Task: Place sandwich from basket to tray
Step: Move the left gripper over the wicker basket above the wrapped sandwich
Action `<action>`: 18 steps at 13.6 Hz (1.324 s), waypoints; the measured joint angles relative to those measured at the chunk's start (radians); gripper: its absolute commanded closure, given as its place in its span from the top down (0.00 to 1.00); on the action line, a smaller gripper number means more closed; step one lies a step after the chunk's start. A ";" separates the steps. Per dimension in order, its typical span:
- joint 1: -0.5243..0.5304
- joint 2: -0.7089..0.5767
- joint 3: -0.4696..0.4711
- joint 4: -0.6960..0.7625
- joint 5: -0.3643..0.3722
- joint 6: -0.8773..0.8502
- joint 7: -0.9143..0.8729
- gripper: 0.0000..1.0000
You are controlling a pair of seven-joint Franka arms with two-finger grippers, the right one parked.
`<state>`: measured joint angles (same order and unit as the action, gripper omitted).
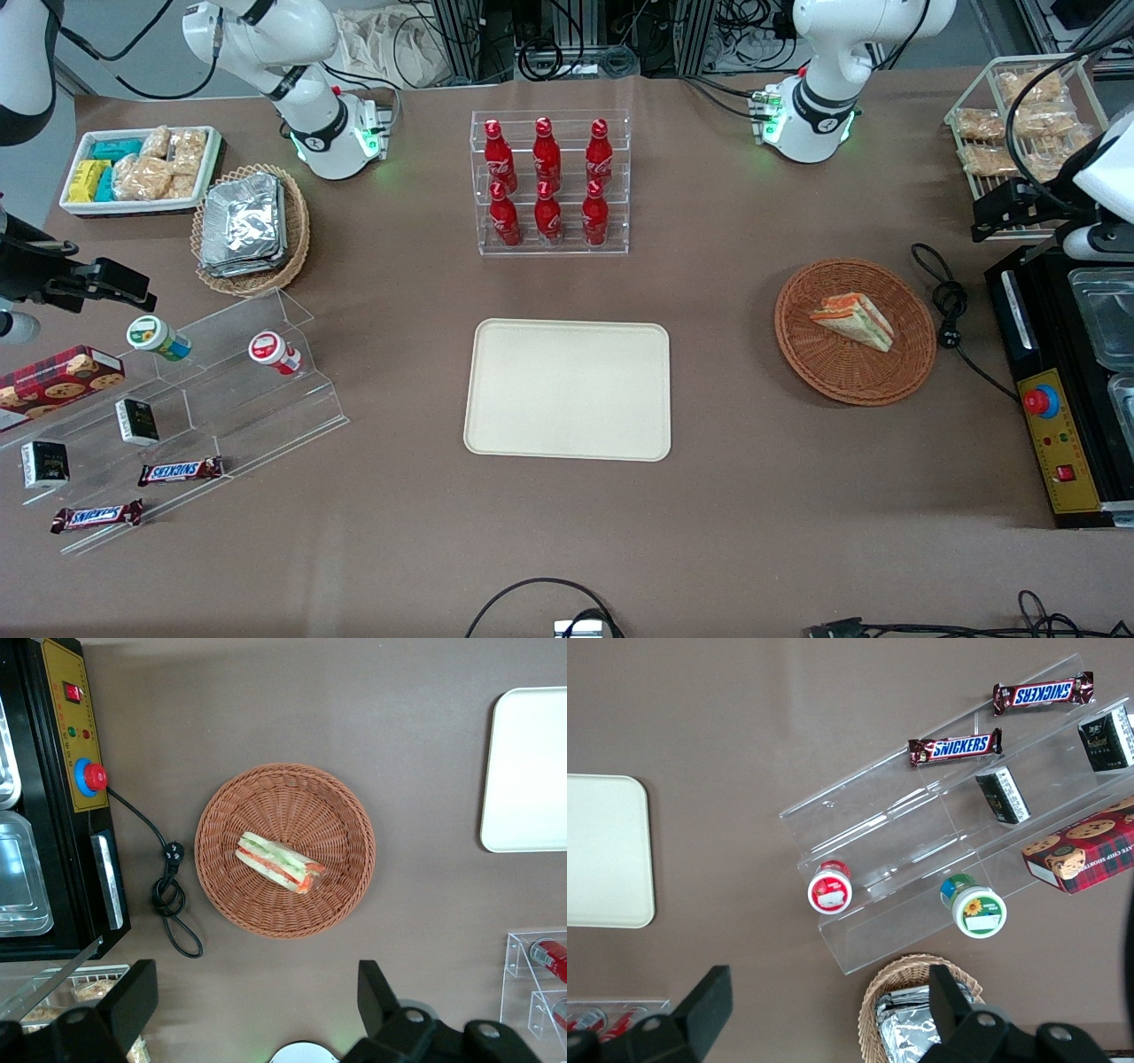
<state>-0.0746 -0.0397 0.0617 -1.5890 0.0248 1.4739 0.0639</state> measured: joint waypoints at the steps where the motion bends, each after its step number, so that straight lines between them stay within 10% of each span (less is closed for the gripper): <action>1: 0.000 0.000 0.000 0.000 0.000 0.000 0.000 1.00; 10: 0.003 0.004 0.007 -0.072 0.001 0.002 -0.180 1.00; 18: 0.005 -0.137 0.013 -0.555 0.001 0.390 -0.630 1.00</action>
<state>-0.0696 -0.1769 0.0751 -2.1439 0.0262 1.8636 -0.5664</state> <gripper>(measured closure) 0.000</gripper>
